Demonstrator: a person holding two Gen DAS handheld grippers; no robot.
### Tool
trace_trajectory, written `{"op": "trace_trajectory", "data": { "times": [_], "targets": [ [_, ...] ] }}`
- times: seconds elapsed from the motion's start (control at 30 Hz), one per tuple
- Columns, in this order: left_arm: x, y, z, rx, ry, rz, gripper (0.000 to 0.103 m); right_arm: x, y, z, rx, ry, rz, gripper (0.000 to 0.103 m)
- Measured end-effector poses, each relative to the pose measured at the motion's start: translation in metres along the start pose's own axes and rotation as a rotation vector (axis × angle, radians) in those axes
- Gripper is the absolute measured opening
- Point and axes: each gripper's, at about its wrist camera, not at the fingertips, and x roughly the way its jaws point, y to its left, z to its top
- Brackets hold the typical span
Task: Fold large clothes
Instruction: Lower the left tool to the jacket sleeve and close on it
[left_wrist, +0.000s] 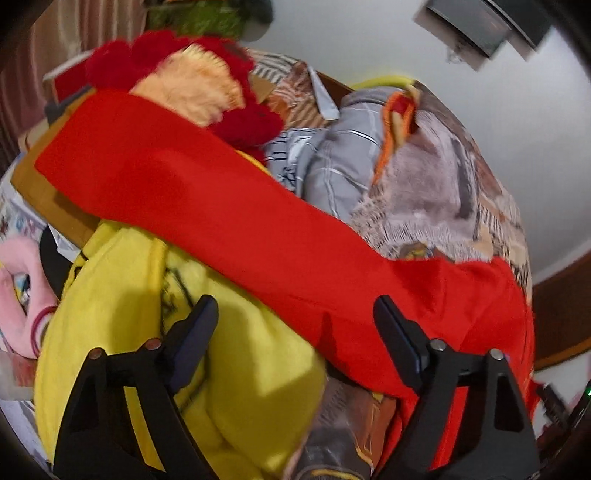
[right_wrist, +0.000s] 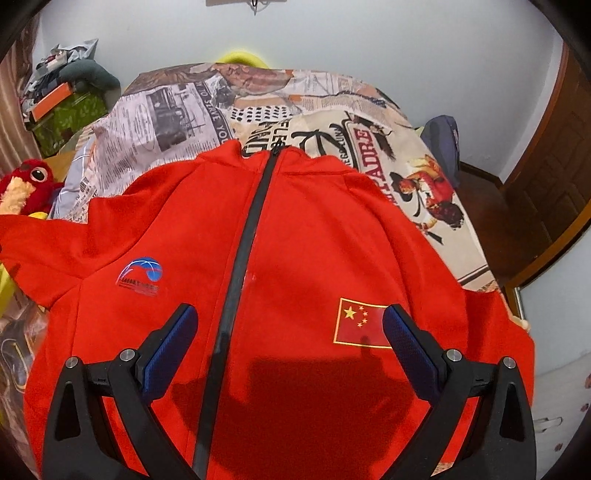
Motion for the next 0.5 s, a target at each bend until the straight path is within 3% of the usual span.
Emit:
{"op": "trace_trajectory", "data": {
  "times": [0.17, 0.3, 0.4, 0.5],
  "targets": [
    [0.018, 0.034, 0.018, -0.146, 0.026, -0.054, 0.064, 0.012, 0.001, -0.001, 0.019, 0.028, 0.014, 0.1],
    [0.028, 0.049, 0.029, -0.236, 0.03, -0.026, 0.039, 0.02, 0.001, -0.001, 0.024, 0.053, 0.022, 0.1],
    [0.028, 0.047, 0.033, -0.234, 0.016, 0.027, 0.027, 0.022, 0.001, -0.004, 0.021, 0.058, 0.017, 0.1],
    [0.022, 0.031, 0.033, -0.148, -0.011, 0.109, 0.01, 0.021, -0.002, -0.006, 0.022, 0.063, 0.017, 0.1]
  ]
}}
